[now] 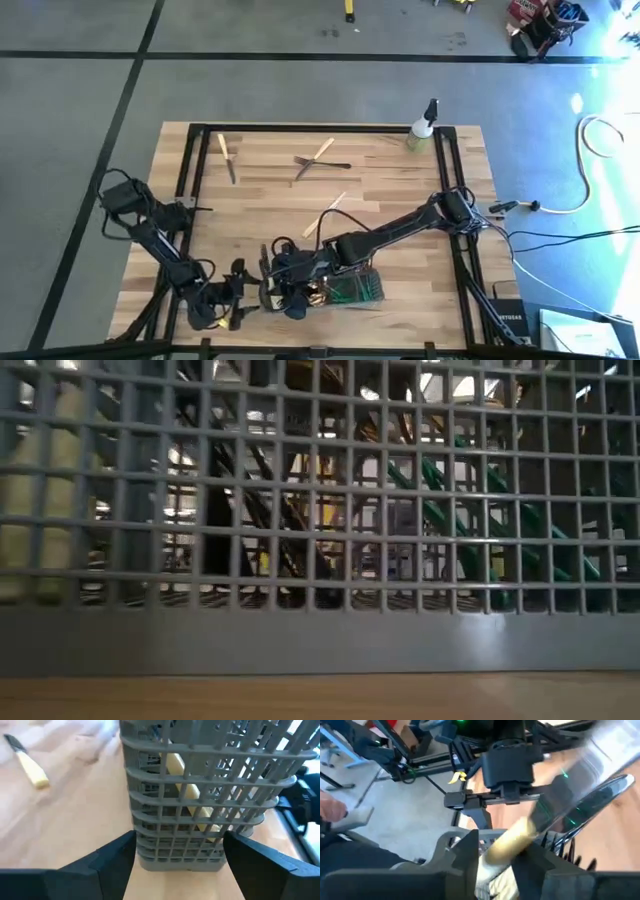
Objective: Sort silverware
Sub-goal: Put the left bottom yellow knife into the gray cutlery rack, then put the left yellow knife into the gray cutlery rack
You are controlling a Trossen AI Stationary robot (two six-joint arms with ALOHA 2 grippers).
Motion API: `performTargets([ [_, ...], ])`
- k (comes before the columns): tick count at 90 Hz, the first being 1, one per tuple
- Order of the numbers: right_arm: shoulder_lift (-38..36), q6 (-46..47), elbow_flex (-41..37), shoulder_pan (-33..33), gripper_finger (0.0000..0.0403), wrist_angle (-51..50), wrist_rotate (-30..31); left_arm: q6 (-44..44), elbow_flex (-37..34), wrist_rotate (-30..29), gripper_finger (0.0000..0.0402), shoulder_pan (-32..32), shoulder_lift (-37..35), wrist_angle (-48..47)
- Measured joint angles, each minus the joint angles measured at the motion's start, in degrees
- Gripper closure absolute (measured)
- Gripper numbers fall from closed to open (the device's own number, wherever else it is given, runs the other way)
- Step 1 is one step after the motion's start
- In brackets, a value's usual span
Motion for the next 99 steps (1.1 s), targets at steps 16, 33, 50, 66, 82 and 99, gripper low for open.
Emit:
performTargets([
  [16,-2.0,-1.7,0.0,0.4,0.0286,0.5,1.7,2.0,0.0,-0.8,0.0121,3.1,0.0,0.0],
  [33,-3.2,-3.8,0.0,0.8,0.0277,-1.4,1.8,2.1,0.0,-0.8,0.0121,4.9,0.0,-0.1],
  [50,-3.2,-3.8,0.0,1.2,0.0308,-4.2,1.9,1.9,-0.1,-0.8,0.0121,4.8,0.0,0.0],
  [66,-4.6,-4.4,-0.1,1.2,0.0325,-4.4,2.4,2.2,-0.1,-3.8,0.0121,4.5,-2.7,-1.5],
  [82,-9.1,-7.9,0.0,1.1,0.0327,-5.0,5.1,-14.9,-0.1,-9.8,0.0121,5.3,-13.8,-26.6],
  [99,-11.2,-10.8,0.0,1.1,0.0327,-9.9,5.8,-34.3,-0.1,0.9,0.0121,11.5,-27.8,-66.6],
])
